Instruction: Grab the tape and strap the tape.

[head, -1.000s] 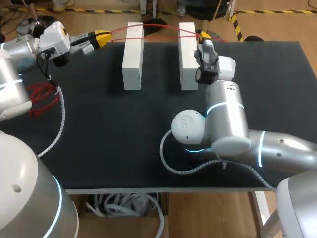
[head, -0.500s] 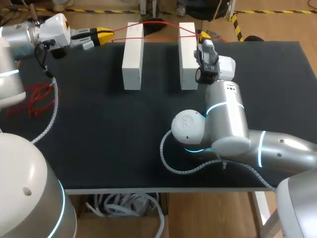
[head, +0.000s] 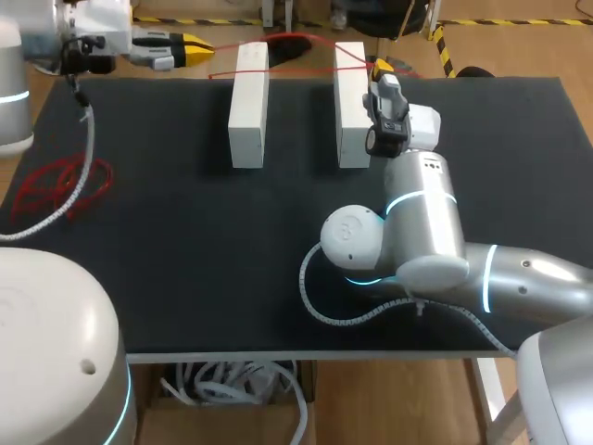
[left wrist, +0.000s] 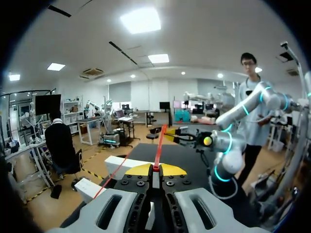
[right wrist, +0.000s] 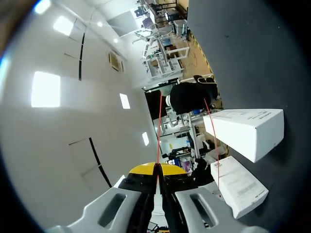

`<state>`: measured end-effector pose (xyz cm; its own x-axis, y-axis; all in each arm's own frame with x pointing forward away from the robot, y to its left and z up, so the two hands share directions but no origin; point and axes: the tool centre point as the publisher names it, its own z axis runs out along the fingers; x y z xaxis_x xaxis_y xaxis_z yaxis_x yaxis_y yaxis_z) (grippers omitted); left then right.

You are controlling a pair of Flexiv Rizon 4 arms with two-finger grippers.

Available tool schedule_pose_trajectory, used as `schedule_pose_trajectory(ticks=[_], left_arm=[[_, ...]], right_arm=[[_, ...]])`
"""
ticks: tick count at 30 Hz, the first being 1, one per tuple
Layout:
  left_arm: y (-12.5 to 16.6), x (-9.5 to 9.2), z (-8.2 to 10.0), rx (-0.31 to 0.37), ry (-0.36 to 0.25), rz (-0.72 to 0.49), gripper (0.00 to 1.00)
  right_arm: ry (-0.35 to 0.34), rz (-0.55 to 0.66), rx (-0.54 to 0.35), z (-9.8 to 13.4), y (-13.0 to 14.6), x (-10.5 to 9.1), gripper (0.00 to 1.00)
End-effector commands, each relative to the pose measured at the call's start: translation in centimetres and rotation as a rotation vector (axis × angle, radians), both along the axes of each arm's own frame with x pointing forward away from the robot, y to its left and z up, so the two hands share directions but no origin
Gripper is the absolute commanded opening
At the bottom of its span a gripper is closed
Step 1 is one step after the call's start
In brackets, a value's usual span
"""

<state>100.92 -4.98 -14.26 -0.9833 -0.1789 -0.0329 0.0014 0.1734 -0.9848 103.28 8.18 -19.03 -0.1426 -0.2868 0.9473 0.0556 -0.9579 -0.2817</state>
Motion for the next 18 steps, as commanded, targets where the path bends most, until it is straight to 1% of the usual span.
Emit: schedule_pose_trajectory(ticks=[1, 3, 9, 13, 14, 16, 17, 18], left_arm=[[-0.42, -0.63, 0.99, 0.178, 0.018, -0.001, 0.0], [-0.62, -0.63, 1.16, 0.235, 0.017, -0.02, 0.0], [-0.92, -0.38, 1.54, 0.348, 0.028, -0.07, 0.0], [-1.03, -0.37, 1.69, 0.398, 0.029, -0.094, 0.0], [-1.04, -0.37, 1.75, 0.421, 0.03, -0.101, 0.0], [-1.1, -0.41, 1.84, 0.427, 0.029, -0.103, 0.0], [-1.04, -0.4, 1.89, 0.449, 0.03, -0.108, 0.0], [-1.07, -0.41, 1.91, 0.452, 0.03, -0.111, 0.0]], right_arm=[[-0.003, 0.0, -0.001, -0.17, -0.02, 0.07, 0.0], [-0.003, 0.0, -0.001, -0.17, -0.02, 0.07, 0.0], [-0.003, 0.0, -0.001, -0.17, -0.02, 0.07, 0.0], [-0.003, 0.0, -0.001, -0.17, -0.02, 0.07, 0.0], [-0.003, 0.0, -0.001, -0.17, -0.02, 0.07, 0.0], [-0.003, 0.0, -0.001, -0.17, -0.02, 0.07, 0.0], [-0.003, 0.0, -0.001, -0.17, -0.02, 0.07, 0.0], [-0.003, 0.0, -0.001, -0.17, -0.02, 0.07, 0.0]])
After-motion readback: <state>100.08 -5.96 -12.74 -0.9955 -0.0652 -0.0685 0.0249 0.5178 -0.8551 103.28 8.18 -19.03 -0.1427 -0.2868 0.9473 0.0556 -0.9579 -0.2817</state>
